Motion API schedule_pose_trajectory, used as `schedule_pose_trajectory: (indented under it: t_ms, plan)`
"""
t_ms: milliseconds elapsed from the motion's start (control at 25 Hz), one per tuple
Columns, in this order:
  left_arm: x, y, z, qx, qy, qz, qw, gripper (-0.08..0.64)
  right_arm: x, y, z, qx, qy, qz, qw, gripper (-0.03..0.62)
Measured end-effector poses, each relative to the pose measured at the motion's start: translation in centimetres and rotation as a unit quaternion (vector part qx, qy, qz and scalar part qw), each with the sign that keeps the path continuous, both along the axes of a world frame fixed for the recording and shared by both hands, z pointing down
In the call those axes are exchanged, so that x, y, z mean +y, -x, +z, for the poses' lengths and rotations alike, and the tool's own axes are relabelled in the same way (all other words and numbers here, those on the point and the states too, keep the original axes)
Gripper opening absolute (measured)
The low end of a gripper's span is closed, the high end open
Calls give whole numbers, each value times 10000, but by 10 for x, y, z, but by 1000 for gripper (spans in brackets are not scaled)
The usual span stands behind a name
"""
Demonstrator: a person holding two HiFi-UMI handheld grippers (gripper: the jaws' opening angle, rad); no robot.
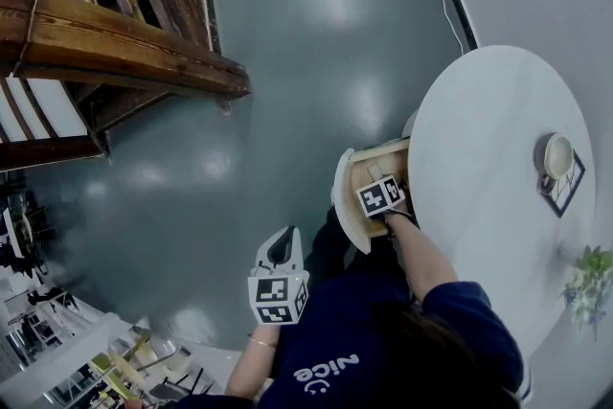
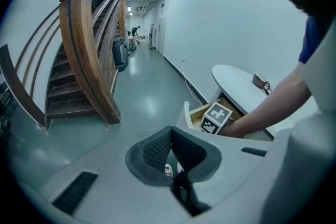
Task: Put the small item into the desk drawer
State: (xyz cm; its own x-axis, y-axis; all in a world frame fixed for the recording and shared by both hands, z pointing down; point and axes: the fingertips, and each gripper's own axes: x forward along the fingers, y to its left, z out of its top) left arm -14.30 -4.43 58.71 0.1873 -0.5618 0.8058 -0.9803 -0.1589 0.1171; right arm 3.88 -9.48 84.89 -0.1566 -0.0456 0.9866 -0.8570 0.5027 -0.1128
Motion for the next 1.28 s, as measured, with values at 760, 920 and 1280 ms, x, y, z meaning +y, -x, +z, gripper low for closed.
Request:
schedule_pose_trajectory:
  t_ms: [760, 920, 1280]
  plan:
    - [-7, -17, 0, 287, -98, 278, 9992, 3, -12, 17, -47, -221, -241, 270, 9991, 232]
    - [-9, -14, 0, 374, -151, 245, 9989, 3, -10, 23, -59, -274, -263, 277, 9989, 232]
    - [-18, -12, -9, 537, -327, 318, 9975, 3, -9, 23, -89, -243, -419, 558, 9973, 221]
